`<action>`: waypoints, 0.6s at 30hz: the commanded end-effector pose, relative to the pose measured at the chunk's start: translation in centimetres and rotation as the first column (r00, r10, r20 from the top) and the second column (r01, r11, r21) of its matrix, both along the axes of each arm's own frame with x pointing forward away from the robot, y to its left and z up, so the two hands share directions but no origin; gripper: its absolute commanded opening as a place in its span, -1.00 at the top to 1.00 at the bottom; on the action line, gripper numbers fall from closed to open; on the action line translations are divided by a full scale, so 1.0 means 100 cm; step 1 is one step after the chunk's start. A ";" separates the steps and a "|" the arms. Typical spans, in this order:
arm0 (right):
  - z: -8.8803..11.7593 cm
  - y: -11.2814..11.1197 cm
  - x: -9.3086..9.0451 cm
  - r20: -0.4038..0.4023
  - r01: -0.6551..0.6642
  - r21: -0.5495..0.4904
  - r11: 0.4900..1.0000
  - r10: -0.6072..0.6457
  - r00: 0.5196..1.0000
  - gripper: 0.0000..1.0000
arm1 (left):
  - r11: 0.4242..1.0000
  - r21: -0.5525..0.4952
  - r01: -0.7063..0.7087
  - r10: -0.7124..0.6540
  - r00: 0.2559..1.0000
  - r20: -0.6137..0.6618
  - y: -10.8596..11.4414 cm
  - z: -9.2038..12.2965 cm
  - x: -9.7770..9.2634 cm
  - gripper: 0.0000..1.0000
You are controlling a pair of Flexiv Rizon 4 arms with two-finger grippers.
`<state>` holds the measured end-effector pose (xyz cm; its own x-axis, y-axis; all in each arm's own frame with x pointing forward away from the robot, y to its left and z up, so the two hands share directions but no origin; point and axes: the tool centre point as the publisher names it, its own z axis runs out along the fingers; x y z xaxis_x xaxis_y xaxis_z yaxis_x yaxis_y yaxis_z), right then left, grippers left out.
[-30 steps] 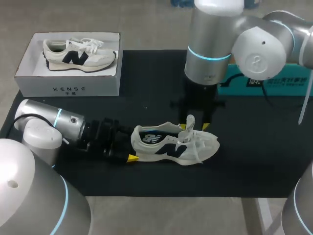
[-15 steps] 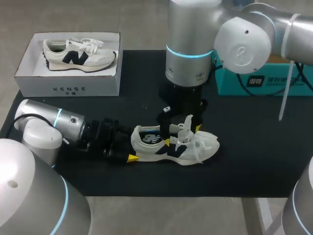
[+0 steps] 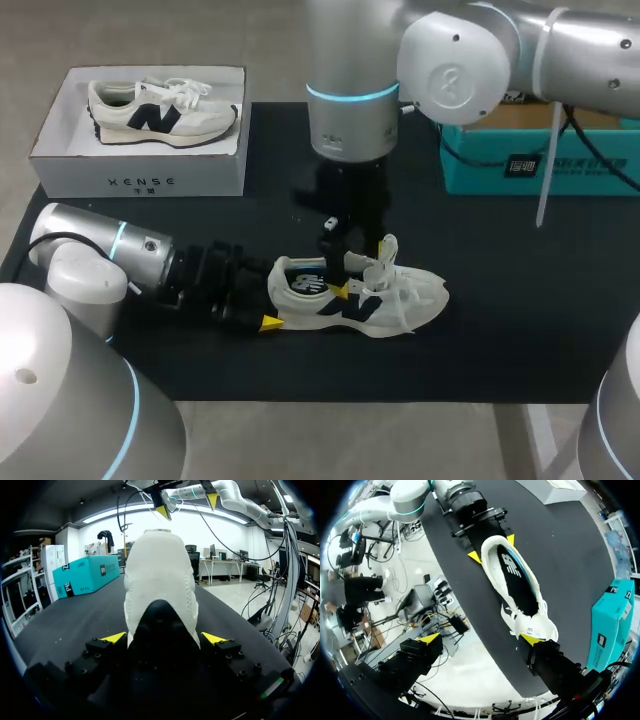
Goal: Take the shoe out of the shoebox, open the shoe tongue, remove and reinsert the insole, then place the shoe into the shoebox
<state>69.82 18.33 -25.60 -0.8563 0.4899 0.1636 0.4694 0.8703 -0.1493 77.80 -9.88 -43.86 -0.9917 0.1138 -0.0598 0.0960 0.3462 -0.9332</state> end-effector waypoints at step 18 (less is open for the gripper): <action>-0.018 0.025 0.026 0.233 -0.689 0.027 0.724 0.666 0.709 -1.00 | 1.000 0.001 -0.002 0.002 1.000 0.002 0.000 -0.002 -0.002 1.00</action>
